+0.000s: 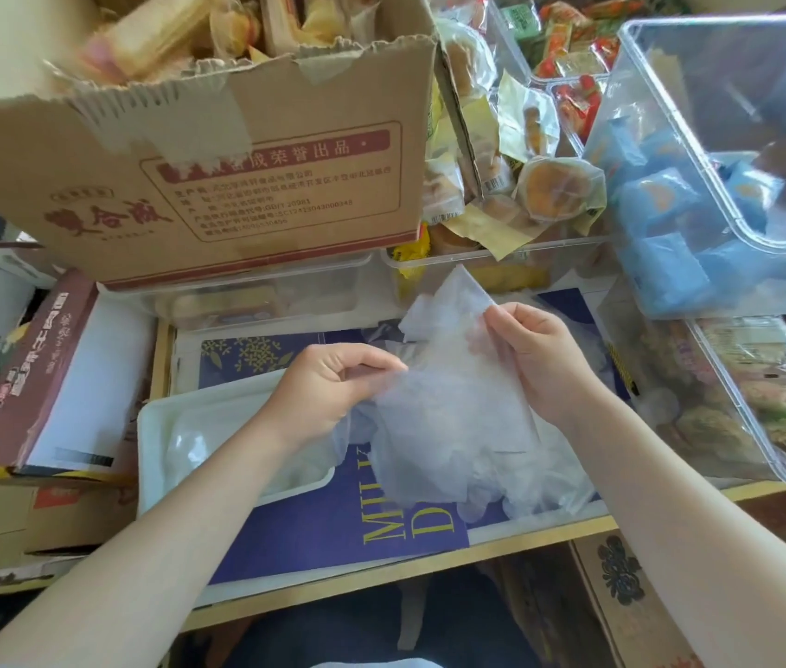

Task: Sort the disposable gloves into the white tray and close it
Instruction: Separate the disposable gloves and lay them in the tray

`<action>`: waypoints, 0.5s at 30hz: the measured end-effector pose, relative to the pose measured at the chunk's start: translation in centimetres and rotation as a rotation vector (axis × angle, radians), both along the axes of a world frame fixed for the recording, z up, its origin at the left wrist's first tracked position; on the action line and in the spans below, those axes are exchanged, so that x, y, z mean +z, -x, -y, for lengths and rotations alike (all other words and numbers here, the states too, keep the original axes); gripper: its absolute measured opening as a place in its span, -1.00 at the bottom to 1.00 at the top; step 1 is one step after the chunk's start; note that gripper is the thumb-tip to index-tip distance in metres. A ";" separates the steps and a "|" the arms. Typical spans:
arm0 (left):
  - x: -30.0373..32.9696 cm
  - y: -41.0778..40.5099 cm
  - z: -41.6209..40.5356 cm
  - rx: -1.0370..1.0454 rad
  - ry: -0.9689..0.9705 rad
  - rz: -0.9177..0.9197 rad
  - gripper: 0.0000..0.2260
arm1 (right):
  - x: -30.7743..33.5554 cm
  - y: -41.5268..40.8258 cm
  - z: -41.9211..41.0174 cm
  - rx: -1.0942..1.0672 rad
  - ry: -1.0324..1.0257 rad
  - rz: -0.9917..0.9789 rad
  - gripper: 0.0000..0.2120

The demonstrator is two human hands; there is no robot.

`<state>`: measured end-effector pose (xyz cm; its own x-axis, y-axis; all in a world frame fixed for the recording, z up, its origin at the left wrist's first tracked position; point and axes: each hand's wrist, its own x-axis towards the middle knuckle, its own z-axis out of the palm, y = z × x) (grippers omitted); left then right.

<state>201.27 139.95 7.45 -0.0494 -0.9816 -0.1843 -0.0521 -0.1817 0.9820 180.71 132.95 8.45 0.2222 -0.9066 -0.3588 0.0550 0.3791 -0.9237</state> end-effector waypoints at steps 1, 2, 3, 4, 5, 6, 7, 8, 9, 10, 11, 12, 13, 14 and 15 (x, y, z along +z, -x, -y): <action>-0.1 -0.3 0.0 -0.010 0.011 0.032 -0.84 | -0.2 -0.1 0.0 0.012 -0.014 -0.017 -0.72; -0.1 -0.5 -0.1 -0.018 0.024 0.067 -0.82 | -0.3 -0.2 0.0 0.015 -0.038 -0.043 -0.70; 0.0 -0.6 -0.1 -0.016 0.032 0.086 -0.82 | -0.6 -0.4 -0.1 0.008 -0.075 -0.080 -0.69; 0.1 -0.6 -0.2 0.001 0.035 0.082 -0.82 | -0.9 -0.5 -0.1 -0.003 -0.107 -0.140 -0.70; 0.2 -0.6 -0.1 0.035 0.032 0.053 -0.83 | -1.0 -0.6 -0.2 -0.005 -0.143 -0.201 -0.71; 0.4 -0.5 -0.1 0.083 0.023 -0.002 -0.85 | -1.0 -0.6 -0.4 0.009 -0.178 -0.243 -0.72; 0.5 -0.4 0.0 0.136 0.011 -0.065 -0.88 | -0.9 -0.6 -0.8 0.032 -0.220 -0.238 -0.69; 0.6 -0.4 0.2 0.189 -0.005 -0.124 -0.91 | -0.9 -0.5 -1.2 0.047 -0.259 -0.182 -0.66; 0.7 -0.5 0.5 0.244 -0.028 -0.177 -0.92 | -0.9 -0.3 -1.5 0.052 -0.279 -0.078 -0.61; 0.6 -0.6 0.8 0.300 -0.059 -0.230 -0.91 | -1.1 0.1 -1.9 0.068 -0.264 0.055 -0.55; 0.5 -0.9 1.0 0.354 -0.095 -0.281 -0.88 | -1.5 0.5 -2.3 0.084 -0.220 0.182 -0.43; 0.4 -1.0 1.3 0.397 -0.129 -0.326 -0.86 | -1.7 0.9 -2.6 0.111 -0.174 0.265 -0.32; 0.3 -1.2 1.4 0.428 -0.161 -0.358 -0.84 | -2.0 1.2 -2.7 0.150 -0.113 0.285 -0.29; 0.3 -1.2 1.5 0.446 -0.189 -0.376 -0.84 | -2.2 1.4 -2.7 0.174 -0.056 0.256 -0.35; 0.2 -1.3 1.5 0.456 -0.213 -0.386 -0.83 | -2.2 1.4 -2.7 0.177 -0.005 0.205 -0.42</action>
<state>202.54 138.43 7.68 0.2632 -0.8635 -0.4302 0.4276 -0.2953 0.8543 179.33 135.67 6.25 0.4459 -0.8452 -0.2947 0.1730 0.4045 -0.8980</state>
